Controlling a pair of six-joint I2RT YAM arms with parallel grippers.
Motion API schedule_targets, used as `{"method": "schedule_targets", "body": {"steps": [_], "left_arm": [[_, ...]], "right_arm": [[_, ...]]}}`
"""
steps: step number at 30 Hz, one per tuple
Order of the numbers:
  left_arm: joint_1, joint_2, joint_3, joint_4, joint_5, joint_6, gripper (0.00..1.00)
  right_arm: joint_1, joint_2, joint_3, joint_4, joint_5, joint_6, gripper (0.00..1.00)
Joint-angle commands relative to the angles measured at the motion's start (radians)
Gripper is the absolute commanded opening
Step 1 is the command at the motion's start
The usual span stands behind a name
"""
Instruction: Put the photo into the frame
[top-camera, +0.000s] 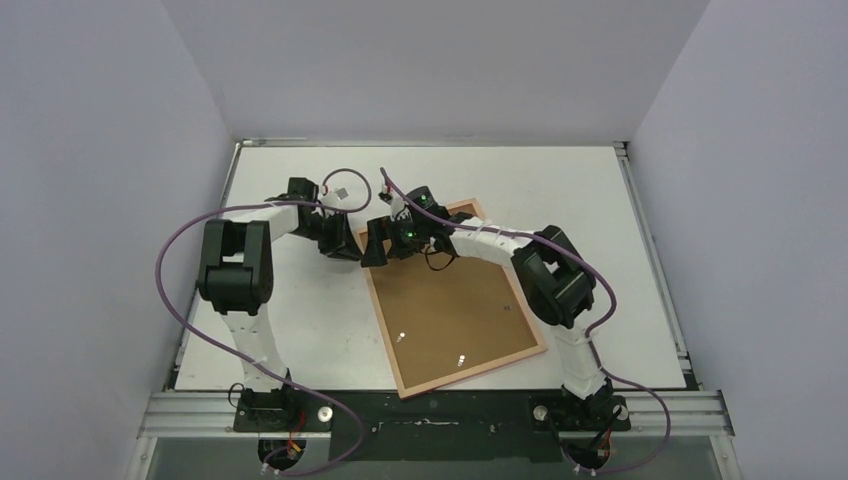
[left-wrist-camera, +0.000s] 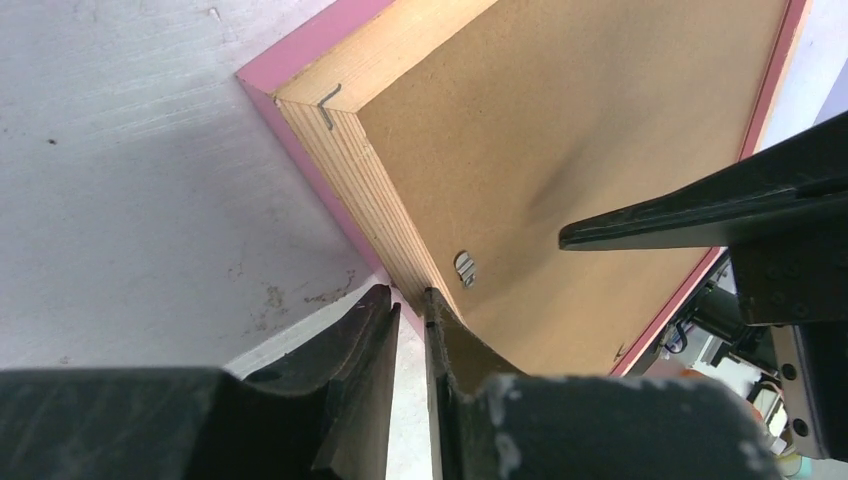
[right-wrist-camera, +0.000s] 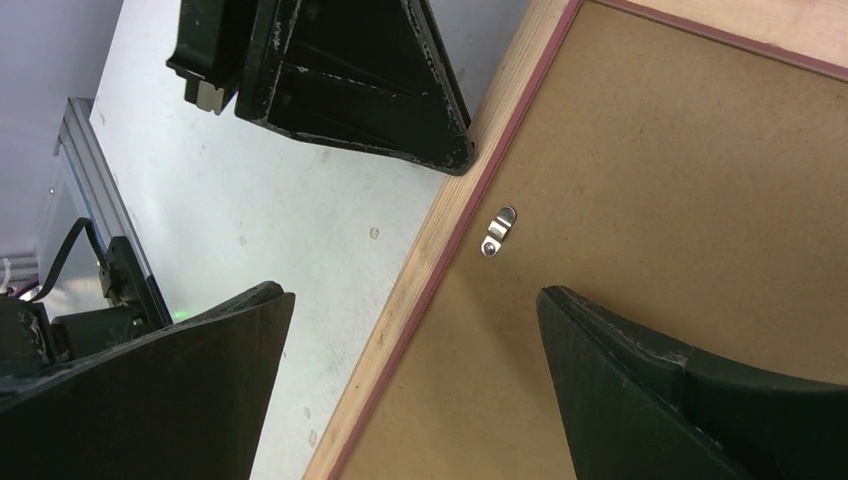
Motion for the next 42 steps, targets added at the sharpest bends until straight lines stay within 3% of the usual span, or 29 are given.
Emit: {"method": "schedule_targets", "body": {"steps": [1, 21, 42], "left_arm": [[-0.017, 0.021, 0.045, 0.037, -0.018, -0.005, 0.15], [-0.02, 0.037, 0.059, -0.002, -0.066, 0.03, 0.12], [-0.013, 0.032, 0.056, -0.006, -0.097, 0.047, 0.11]], "right_arm": [[0.007, 0.031, 0.04, 0.091, -0.045, -0.026, 0.98], [0.021, 0.13, 0.11, 0.126, -0.076, 0.0, 0.97], [0.049, 0.103, 0.031, 0.214, -0.106, 0.092, 0.96]]}}
